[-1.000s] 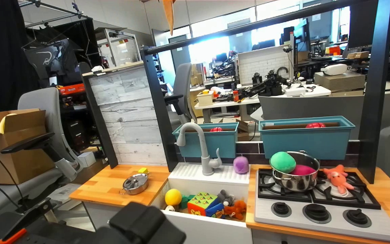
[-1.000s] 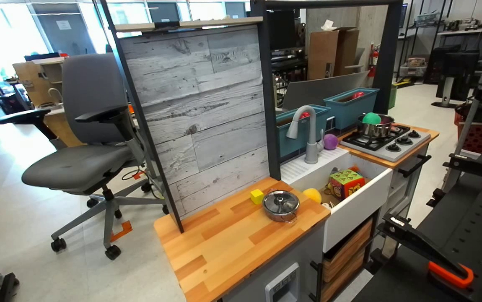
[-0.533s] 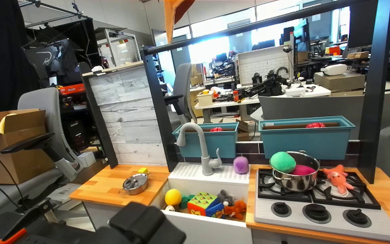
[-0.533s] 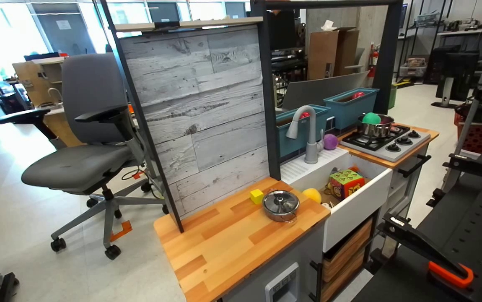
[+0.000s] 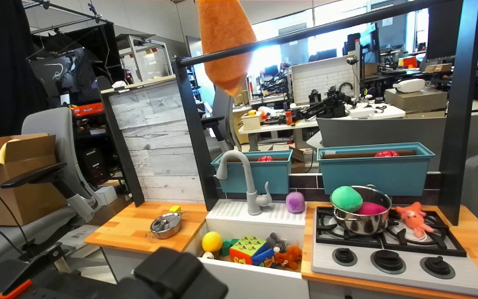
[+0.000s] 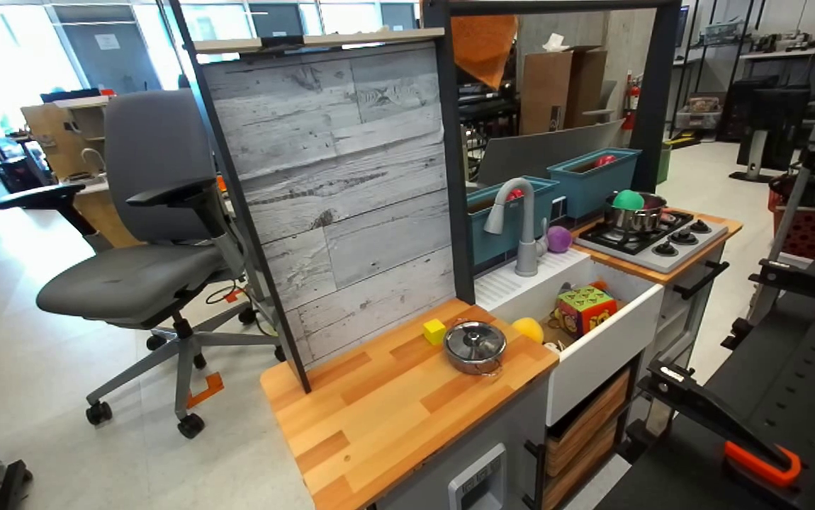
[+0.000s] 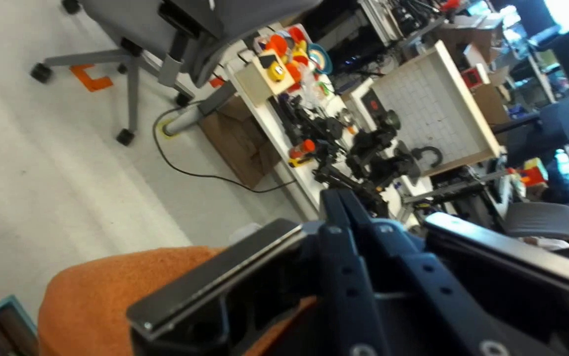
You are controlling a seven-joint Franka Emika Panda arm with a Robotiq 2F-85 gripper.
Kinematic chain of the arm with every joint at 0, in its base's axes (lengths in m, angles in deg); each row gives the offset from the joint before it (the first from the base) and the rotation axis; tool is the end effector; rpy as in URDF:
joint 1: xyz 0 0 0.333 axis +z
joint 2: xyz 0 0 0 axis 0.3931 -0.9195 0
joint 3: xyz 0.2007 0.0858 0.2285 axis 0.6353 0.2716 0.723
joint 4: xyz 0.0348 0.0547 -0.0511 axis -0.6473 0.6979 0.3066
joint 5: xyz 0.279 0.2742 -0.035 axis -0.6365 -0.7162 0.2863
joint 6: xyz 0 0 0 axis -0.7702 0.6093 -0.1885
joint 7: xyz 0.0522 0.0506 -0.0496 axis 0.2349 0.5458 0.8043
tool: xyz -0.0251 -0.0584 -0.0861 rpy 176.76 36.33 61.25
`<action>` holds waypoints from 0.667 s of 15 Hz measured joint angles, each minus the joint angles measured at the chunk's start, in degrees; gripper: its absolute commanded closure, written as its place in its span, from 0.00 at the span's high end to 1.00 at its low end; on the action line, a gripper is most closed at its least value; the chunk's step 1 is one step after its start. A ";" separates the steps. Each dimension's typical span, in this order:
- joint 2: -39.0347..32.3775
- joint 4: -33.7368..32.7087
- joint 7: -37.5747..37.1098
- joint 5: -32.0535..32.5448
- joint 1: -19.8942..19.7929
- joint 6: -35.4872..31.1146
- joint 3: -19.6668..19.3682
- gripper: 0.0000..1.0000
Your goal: Hang the orange towel on the black rod
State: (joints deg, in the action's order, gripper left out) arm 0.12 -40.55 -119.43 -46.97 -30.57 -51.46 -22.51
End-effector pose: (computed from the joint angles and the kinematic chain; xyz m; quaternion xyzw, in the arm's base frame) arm 0.7444 -0.0666 0.7237 -0.4823 0.7361 -0.1553 0.4488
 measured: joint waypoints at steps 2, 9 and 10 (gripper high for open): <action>-0.15 -0.13 1.46 -3.07 -0.36 3.46 2.87 0.01; 3.29 -0.55 10.70 -14.09 -5.01 19.91 11.79 0.01; 3.54 -0.53 12.01 -16.07 -6.47 22.85 12.73 0.01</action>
State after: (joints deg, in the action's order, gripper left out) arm 3.66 -41.08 -107.41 -63.04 -37.04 -28.61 -9.78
